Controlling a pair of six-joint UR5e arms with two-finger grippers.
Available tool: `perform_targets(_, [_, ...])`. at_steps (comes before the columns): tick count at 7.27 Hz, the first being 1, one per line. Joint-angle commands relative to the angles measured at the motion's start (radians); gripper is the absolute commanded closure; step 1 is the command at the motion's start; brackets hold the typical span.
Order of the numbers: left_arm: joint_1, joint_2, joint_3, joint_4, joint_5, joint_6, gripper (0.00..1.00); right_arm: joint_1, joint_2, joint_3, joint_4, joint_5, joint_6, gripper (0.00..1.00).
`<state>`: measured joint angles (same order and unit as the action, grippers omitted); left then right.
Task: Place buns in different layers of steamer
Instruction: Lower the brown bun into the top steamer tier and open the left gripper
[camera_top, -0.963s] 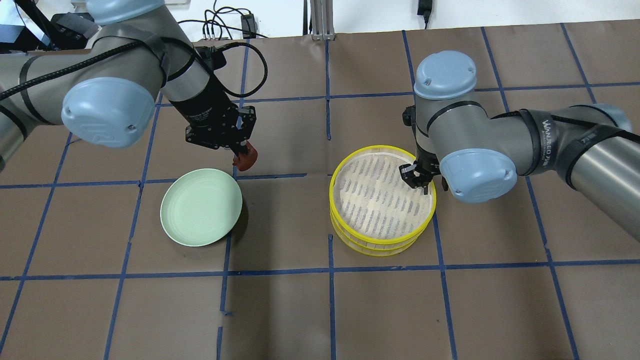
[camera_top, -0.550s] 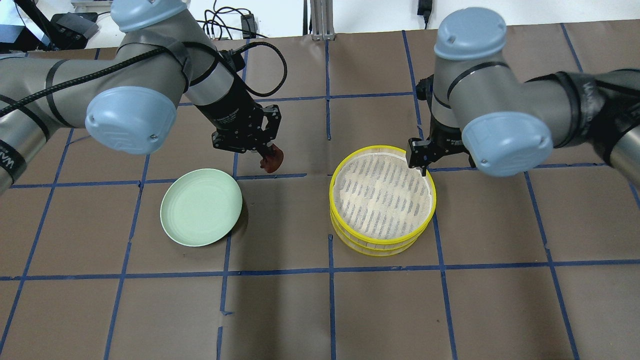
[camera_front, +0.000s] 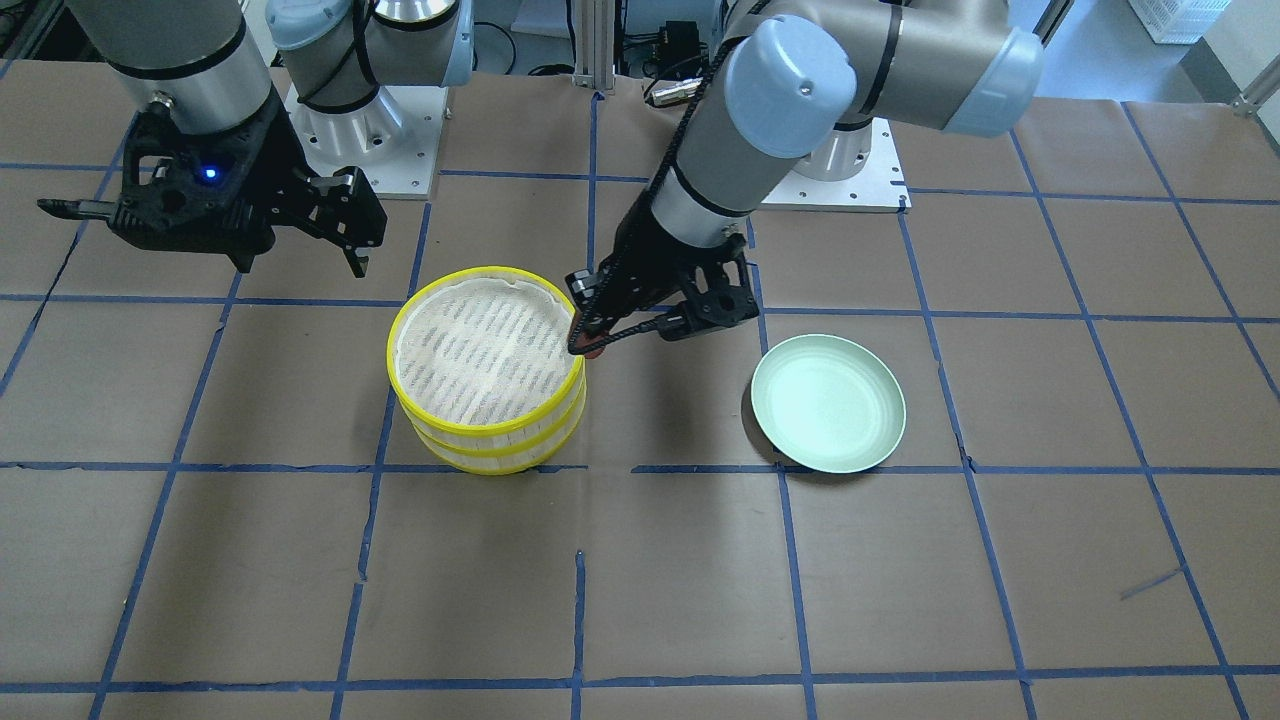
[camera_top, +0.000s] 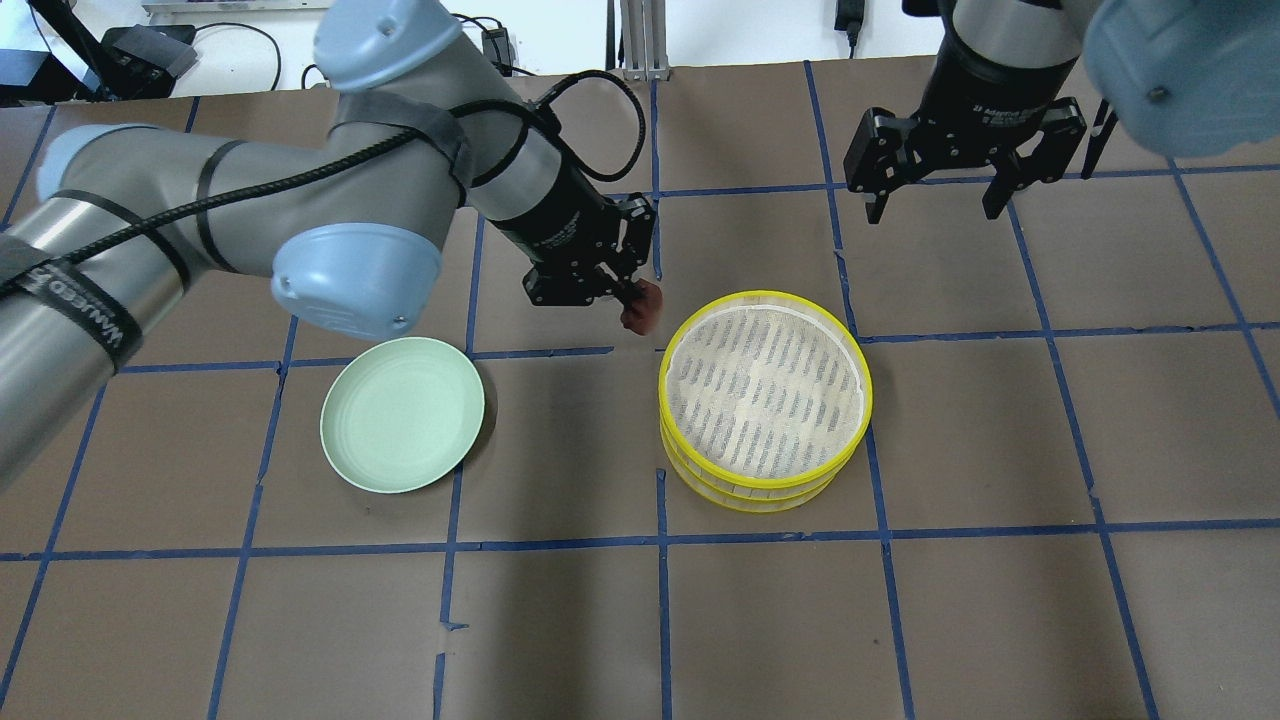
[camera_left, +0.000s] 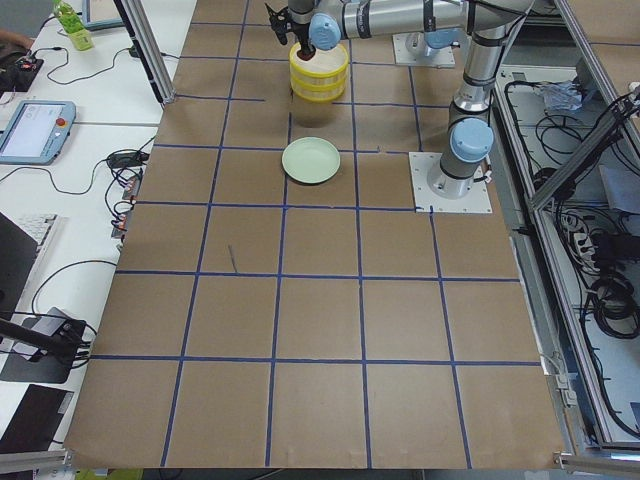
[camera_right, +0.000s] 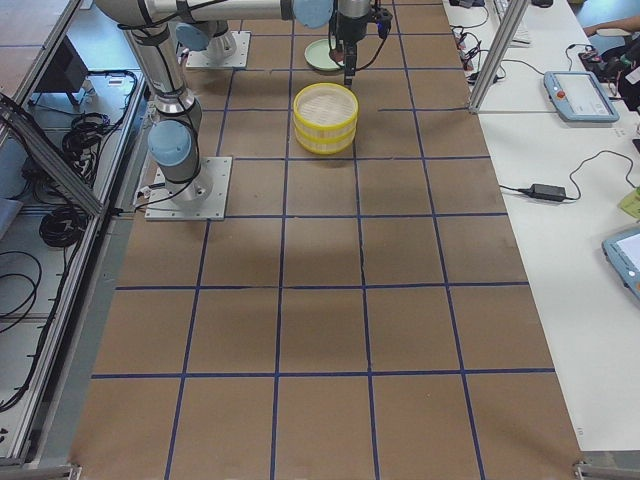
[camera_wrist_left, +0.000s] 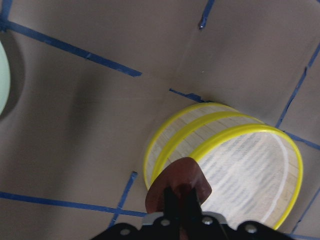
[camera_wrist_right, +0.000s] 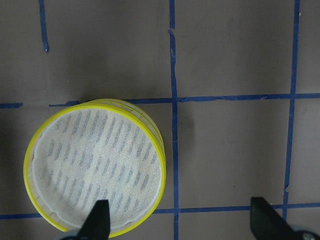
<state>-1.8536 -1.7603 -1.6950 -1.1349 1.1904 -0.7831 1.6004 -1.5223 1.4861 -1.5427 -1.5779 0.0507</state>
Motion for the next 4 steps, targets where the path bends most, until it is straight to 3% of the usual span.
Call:
perform_targets(1, [-0.145, -0.114, 0.000, 0.253, 0.005, -0.231, 0.99, -0.002, -0.001, -0.017, 0.007, -0.019, -0.008, 0.00])
perform_targets(2, [-0.154, -0.134, 0.000, 0.280, 0.003, -0.281, 0.94, -0.002, -0.001, -0.012, 0.009, -0.024, -0.009, 0.00])
perform_targets(3, [-0.156, -0.136, 0.000, 0.280, 0.000, -0.291, 0.23, -0.005, -0.001, -0.007, 0.012, -0.024, -0.009, 0.00])
perform_targets(4, [-0.156, -0.136, 0.000, 0.280, 0.002, -0.282, 0.02, -0.005, -0.001, -0.007, 0.012, -0.022, -0.011, 0.00])
